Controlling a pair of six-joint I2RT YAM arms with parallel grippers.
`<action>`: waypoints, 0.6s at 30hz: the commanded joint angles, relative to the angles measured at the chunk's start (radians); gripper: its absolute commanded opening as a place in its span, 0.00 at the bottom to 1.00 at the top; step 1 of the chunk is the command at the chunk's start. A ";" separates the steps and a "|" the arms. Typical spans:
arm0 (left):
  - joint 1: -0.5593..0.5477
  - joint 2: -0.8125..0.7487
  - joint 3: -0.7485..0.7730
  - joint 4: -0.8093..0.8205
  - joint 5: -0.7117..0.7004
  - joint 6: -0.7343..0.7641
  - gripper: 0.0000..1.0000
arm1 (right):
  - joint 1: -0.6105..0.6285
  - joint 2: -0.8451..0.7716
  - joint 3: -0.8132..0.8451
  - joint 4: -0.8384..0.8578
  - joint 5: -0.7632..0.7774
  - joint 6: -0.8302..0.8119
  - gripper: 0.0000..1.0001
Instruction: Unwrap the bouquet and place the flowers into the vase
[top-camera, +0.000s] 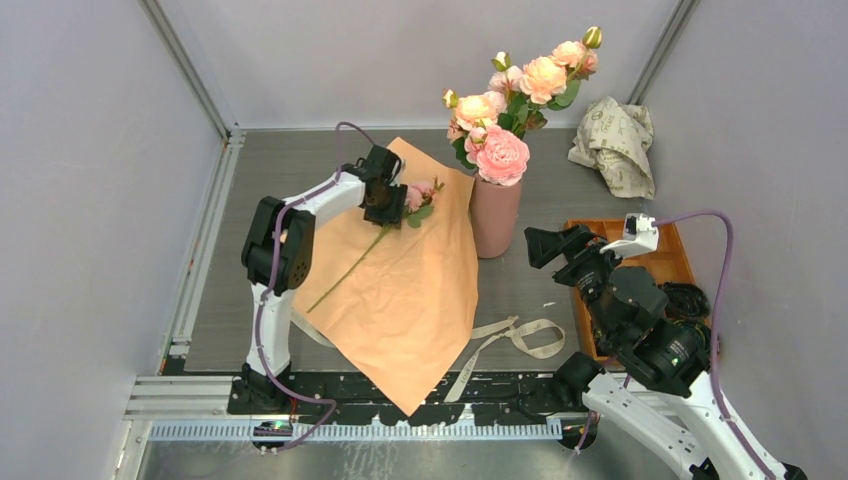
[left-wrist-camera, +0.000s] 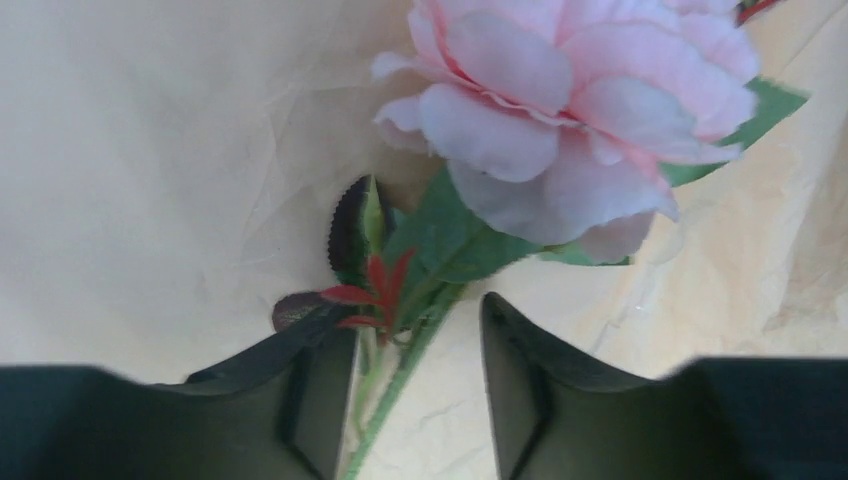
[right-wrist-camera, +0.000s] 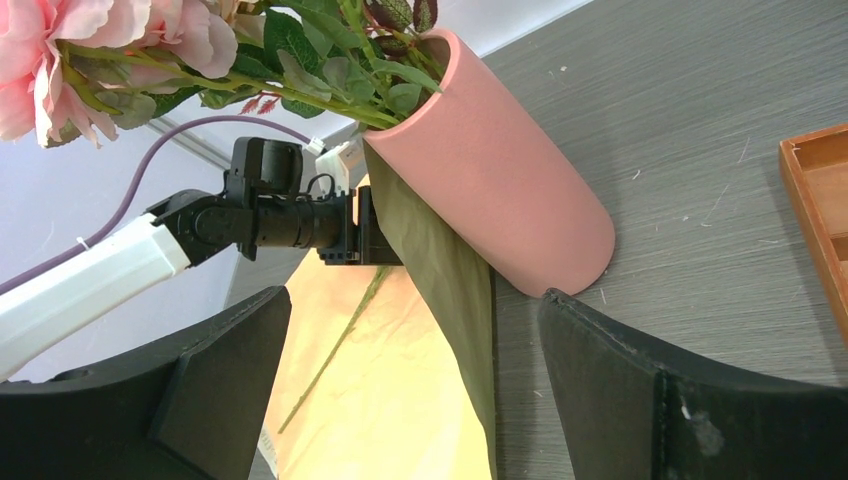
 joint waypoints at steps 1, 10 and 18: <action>0.004 -0.012 0.006 -0.007 0.013 -0.010 0.40 | 0.003 -0.007 -0.002 0.022 0.016 0.015 0.99; 0.004 -0.101 -0.018 -0.030 -0.031 -0.025 0.10 | 0.003 -0.006 -0.005 0.024 0.015 0.021 0.99; 0.006 -0.254 -0.005 -0.068 -0.036 -0.072 0.02 | 0.002 -0.007 -0.007 0.027 0.015 0.027 0.99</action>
